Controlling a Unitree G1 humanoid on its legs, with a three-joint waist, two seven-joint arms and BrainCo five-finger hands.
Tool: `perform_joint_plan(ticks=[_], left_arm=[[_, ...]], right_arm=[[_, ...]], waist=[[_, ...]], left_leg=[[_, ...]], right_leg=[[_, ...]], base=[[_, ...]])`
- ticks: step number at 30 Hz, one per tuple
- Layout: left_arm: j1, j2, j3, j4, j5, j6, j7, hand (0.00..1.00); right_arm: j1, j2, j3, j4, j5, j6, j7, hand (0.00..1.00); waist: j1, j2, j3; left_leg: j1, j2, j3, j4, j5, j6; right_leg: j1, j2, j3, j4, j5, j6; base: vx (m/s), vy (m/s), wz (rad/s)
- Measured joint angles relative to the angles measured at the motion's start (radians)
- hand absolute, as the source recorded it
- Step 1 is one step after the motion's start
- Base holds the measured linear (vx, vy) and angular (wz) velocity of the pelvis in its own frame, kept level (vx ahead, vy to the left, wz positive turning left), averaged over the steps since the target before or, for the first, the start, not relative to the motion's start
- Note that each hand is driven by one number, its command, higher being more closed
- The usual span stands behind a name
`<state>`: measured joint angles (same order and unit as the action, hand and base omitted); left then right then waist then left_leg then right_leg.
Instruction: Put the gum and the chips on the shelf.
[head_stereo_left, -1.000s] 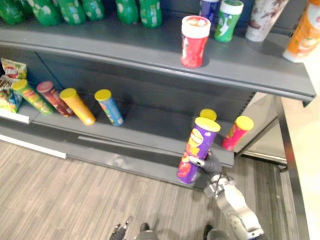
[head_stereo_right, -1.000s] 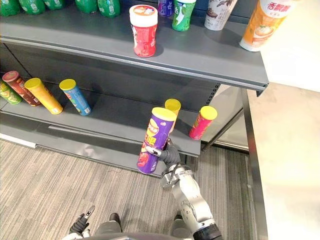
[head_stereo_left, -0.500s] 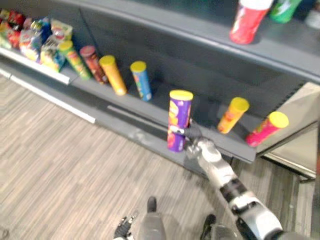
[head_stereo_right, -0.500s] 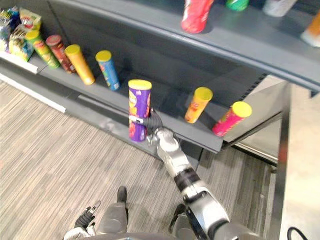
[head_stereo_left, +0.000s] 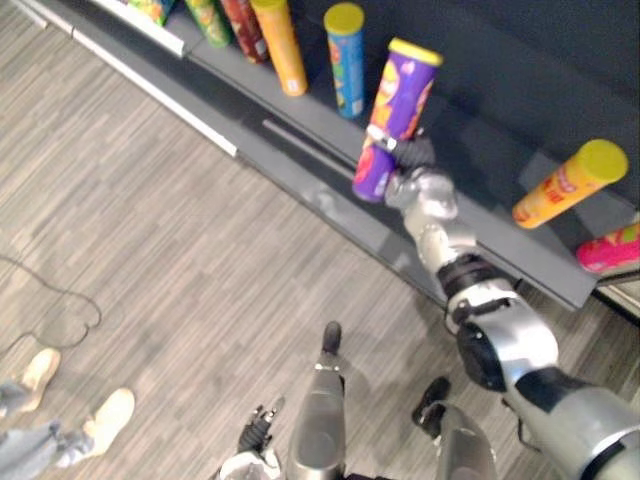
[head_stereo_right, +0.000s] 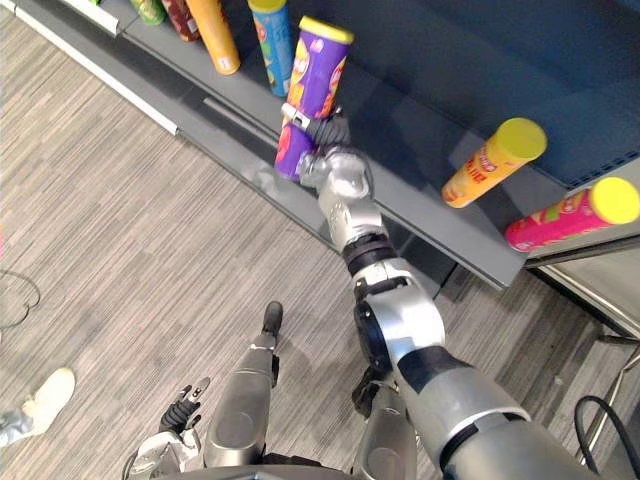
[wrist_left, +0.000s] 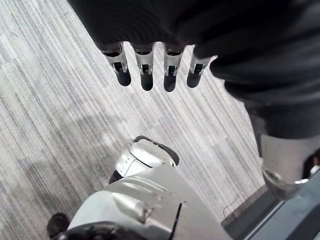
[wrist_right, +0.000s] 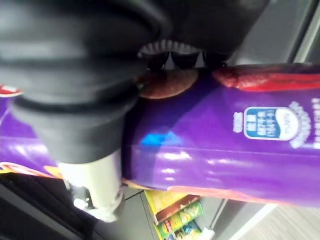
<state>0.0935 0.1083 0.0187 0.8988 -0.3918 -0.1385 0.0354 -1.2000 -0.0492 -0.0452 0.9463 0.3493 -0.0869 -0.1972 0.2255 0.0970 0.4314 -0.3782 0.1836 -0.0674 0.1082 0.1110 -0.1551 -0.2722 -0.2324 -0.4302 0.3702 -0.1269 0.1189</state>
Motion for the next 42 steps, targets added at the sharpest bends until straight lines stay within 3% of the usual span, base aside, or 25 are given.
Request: perform_joint_plan(ticks=[3,11,18,30,36,42], left_arm=[[-0.031,-0.007,-0.051,-0.001,-0.034,-0.012,-0.001,0.00],[-0.068,-0.003,-0.126,-0.008,-0.040,-0.026,0.002,0.00],[-0.109,0.006,-0.192,0.000,-0.070,-0.032,0.009,0.00],[-0.159,0.011,-0.240,-0.002,-0.077,-0.058,0.030,0.00],[-0.187,0.004,-0.246,-0.043,-0.077,-0.068,0.036,0.00],[-0.204,-0.013,-0.236,-0.071,-0.078,-0.072,0.037,0.00]], right_arm=[[-0.022,-0.049,-0.044,0.023,-0.029,-0.012,-0.048,1.00],[-0.121,-0.193,-0.065,0.088,-0.111,-0.023,-0.156,1.00],[-0.130,-0.261,-0.098,0.086,-0.219,-0.031,-0.267,1.00],[-0.165,-0.368,-0.154,-0.010,-0.263,-0.094,-0.371,1.00],[-0.154,-0.363,-0.193,-0.169,-0.276,-0.094,-0.451,1.00],[-0.141,-0.308,-0.190,-0.291,-0.366,-0.088,-0.474,1.00]], waist=[[0.025,0.023,0.015],[0.049,0.076,0.042],[0.065,0.114,0.058],[0.086,0.121,0.053],[0.105,0.122,0.053],[0.106,0.122,0.053]], left_leg=[[-0.024,-0.008,-0.010,-0.003,0.011,0.000],[-0.109,-0.020,-0.026,-0.020,0.047,0.001],[-0.173,-0.027,-0.028,-0.024,0.062,-0.002],[-0.270,-0.052,-0.026,-0.032,0.088,0.002],[-0.304,-0.058,-0.014,-0.037,0.089,0.003],[-0.310,-0.063,-0.002,-0.036,0.089,0.002]], right_leg=[[-0.034,-0.012,-0.004,0.036,-0.016,-0.002],[-0.149,-0.036,-0.004,0.100,-0.032,-0.011],[-0.241,-0.054,0.005,0.158,-0.051,-0.020],[-0.382,-0.092,0.033,0.226,-0.069,-0.022],[-0.434,-0.098,0.050,0.231,-0.068,-0.022],[-0.455,-0.105,0.066,0.243,-0.071,-0.019]], base=[[0.01,-0.036,0.08],[0.00,-0.036,0.04],[0.01,-0.050,0.01],[0.01,-0.027,0.01],[0.06,-0.033,-0.04],[0.06,-0.042,-0.04]])
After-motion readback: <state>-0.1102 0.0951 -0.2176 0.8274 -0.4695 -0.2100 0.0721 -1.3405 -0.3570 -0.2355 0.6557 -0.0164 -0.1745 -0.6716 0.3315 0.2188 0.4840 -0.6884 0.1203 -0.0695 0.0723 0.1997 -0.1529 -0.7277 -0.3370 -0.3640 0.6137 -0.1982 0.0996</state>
